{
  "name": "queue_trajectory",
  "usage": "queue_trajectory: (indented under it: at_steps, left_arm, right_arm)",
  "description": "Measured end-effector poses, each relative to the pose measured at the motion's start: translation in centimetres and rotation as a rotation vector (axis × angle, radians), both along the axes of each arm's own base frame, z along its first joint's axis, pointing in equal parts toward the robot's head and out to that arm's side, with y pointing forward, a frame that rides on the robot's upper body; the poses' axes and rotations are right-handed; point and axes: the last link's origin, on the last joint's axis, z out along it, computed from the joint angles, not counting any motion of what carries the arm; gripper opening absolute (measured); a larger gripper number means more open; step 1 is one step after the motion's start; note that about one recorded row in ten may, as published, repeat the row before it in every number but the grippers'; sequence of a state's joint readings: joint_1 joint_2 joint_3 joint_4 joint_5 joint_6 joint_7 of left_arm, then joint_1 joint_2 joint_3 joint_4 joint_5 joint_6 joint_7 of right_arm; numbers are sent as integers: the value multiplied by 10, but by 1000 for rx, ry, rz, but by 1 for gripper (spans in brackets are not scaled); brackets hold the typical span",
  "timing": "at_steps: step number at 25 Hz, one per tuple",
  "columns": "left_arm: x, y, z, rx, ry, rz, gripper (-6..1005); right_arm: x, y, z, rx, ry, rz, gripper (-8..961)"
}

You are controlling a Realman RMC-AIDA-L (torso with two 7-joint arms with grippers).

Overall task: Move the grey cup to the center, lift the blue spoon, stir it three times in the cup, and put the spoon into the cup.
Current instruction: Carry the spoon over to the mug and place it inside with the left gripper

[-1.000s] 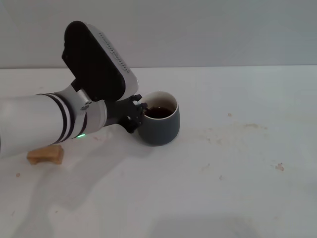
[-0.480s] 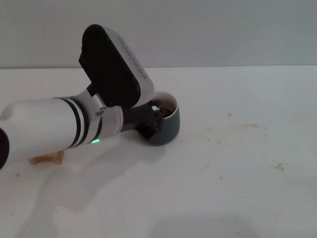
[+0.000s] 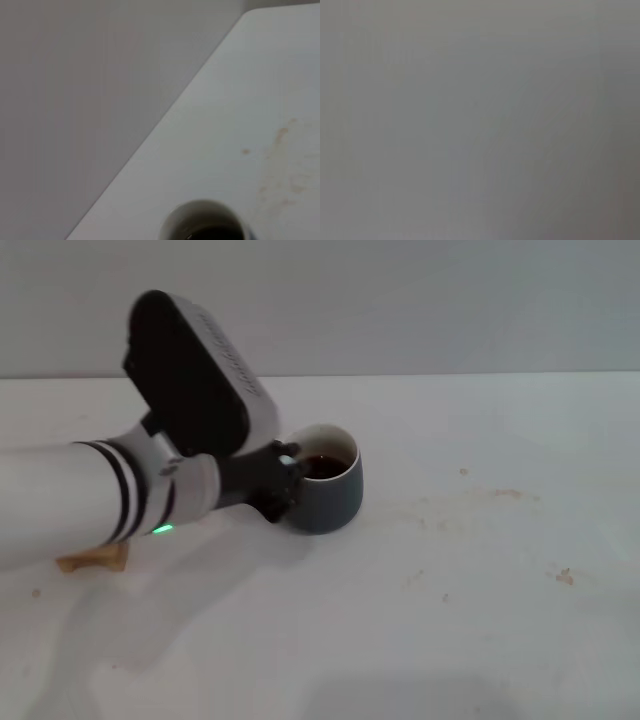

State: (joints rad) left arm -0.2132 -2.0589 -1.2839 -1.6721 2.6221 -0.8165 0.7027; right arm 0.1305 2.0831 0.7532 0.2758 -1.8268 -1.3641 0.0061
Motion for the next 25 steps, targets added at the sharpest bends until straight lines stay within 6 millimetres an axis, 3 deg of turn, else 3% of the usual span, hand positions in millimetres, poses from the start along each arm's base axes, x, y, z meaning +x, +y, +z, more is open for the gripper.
queue_trajectory:
  at_steps: [10,19,25]
  left_arm:
    - [-21,22,15,72,10,48,154]
    - [4,21,-4,18,16,-36,154]
    - [6,18,-8,0,21,-44,155]
  right_arm:
    - [-1,2,-1,0,2,4,-1]
    - [-5,8,-1,-3,4,19,-1]
    - [-5,9,-3,-7,7,19,-1]
